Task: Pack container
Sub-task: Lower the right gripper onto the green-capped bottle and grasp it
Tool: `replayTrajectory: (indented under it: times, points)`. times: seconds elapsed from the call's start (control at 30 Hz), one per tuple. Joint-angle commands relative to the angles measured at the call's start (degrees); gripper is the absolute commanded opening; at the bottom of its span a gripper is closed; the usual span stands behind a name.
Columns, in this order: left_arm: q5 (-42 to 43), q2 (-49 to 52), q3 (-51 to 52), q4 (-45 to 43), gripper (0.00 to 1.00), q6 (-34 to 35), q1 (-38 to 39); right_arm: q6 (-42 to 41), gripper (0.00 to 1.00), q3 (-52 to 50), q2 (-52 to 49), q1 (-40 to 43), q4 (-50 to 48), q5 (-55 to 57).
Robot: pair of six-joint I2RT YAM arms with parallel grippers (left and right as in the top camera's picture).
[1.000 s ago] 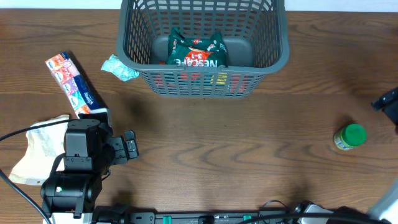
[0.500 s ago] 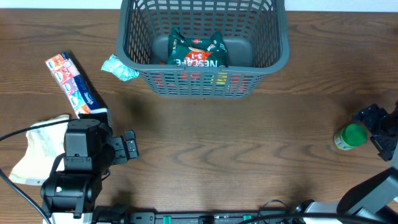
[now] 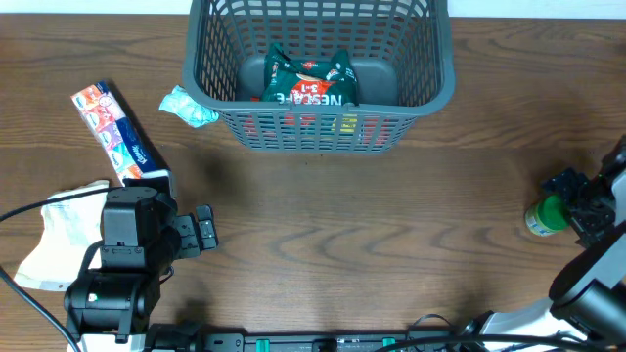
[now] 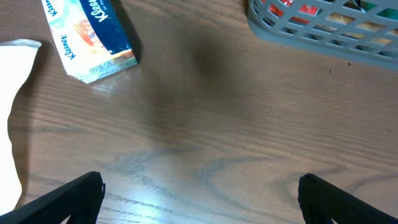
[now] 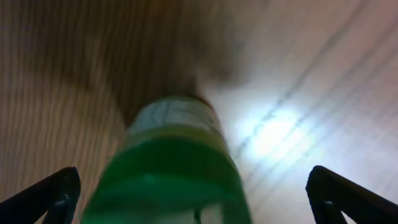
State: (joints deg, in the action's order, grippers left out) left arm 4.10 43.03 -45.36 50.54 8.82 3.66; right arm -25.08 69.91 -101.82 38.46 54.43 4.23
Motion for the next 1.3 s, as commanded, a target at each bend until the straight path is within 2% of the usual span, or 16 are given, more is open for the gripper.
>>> replayTrajectory:
  times: [0.0, 0.83, 1.0, 1.27]
  points:
    - [-0.4, 0.0, -1.2, 0.0, 0.98, 0.1, 0.3, -1.1, 0.99, -0.4, -2.3, -1.4, -1.0, 0.1]
    - [-0.4, 0.0, -1.2, 0.0, 0.98, 0.1, 0.3, -3.6, 0.98, -4.9, -5.0, -5.2, -7.9, 1.6]
    - [-0.4, 0.0, -1.2, 0.0, 0.98, 0.1, 0.3, -3.6, 0.92, -4.9, -5.0, -5.2, -7.8, 1.6]
    - [-0.4, 0.0, -1.2, 0.0, 0.98, 0.1, 0.3, -3.6, 0.74, -4.9, -5.0, -5.2, -7.2, 1.6]
